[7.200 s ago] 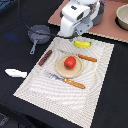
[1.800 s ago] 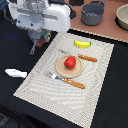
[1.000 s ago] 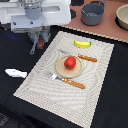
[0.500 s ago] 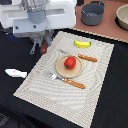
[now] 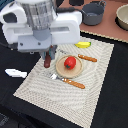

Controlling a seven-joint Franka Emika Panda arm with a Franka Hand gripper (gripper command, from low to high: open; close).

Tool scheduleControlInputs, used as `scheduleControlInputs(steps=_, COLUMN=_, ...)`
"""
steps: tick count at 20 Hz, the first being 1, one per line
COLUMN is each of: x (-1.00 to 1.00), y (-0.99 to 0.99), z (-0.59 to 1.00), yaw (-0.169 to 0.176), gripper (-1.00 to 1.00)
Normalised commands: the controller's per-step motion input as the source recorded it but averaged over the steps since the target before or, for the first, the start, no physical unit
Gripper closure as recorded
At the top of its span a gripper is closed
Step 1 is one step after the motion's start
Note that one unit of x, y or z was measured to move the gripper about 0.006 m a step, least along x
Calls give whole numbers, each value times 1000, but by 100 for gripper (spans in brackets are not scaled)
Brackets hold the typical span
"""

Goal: Interact with the objects in diverse but meaningful ways.

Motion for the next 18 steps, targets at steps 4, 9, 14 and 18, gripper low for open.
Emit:
scheduleControlInputs(steps=4, x=696, y=-595, z=-31, yaw=0, gripper=100)
scheduleControlInputs(steps=9, x=642, y=-404, z=-205, yaw=0, gripper=100)
scheduleControlInputs(steps=14, x=549, y=-398, z=-230, yaw=0, gripper=100)
scheduleControlInputs(steps=18, x=470, y=-355, z=-271, yaw=0, gripper=100)
